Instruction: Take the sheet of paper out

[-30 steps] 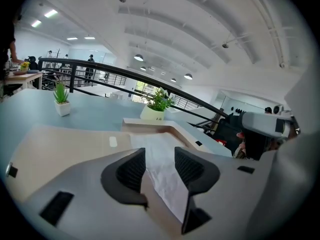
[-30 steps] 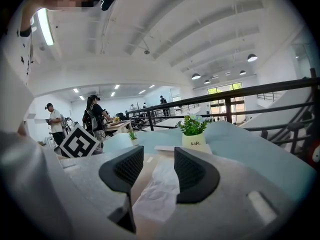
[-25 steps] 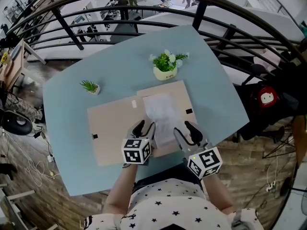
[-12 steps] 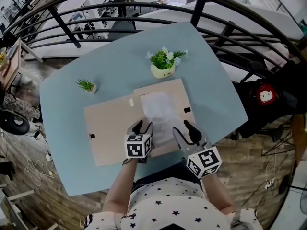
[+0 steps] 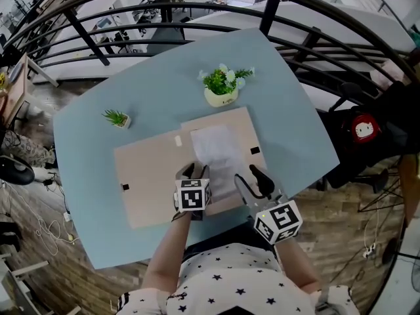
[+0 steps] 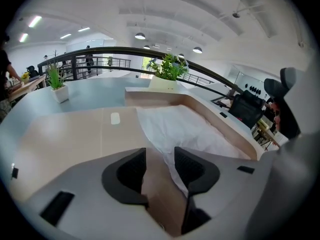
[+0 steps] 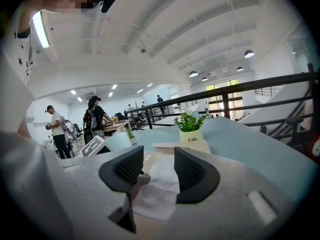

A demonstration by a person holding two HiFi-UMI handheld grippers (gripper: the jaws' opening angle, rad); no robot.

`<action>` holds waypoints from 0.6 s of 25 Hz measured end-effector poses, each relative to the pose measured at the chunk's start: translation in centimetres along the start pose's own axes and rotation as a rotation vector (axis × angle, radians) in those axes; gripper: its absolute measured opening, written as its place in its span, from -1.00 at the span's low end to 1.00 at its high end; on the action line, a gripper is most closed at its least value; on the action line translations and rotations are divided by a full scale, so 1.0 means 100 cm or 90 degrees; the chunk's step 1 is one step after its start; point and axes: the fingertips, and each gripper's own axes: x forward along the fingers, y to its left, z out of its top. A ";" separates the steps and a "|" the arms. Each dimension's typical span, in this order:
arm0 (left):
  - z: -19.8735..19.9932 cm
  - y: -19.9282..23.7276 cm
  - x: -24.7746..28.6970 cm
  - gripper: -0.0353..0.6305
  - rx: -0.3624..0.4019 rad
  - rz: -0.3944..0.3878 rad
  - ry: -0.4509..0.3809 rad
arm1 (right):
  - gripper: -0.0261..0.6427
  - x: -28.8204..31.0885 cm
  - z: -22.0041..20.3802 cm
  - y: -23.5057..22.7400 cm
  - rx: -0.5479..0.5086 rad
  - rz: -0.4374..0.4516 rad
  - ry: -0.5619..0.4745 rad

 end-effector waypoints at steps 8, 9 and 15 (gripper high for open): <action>0.002 0.011 0.006 -0.52 0.007 0.050 0.008 | -0.40 0.000 -0.001 0.000 0.001 0.000 0.001; 0.003 0.011 0.006 -0.53 0.011 0.057 0.010 | -0.40 0.000 -0.001 0.000 0.002 0.000 0.001; 0.003 0.010 0.007 -0.53 0.029 0.058 0.017 | -0.40 0.000 -0.001 0.000 -0.003 0.002 0.001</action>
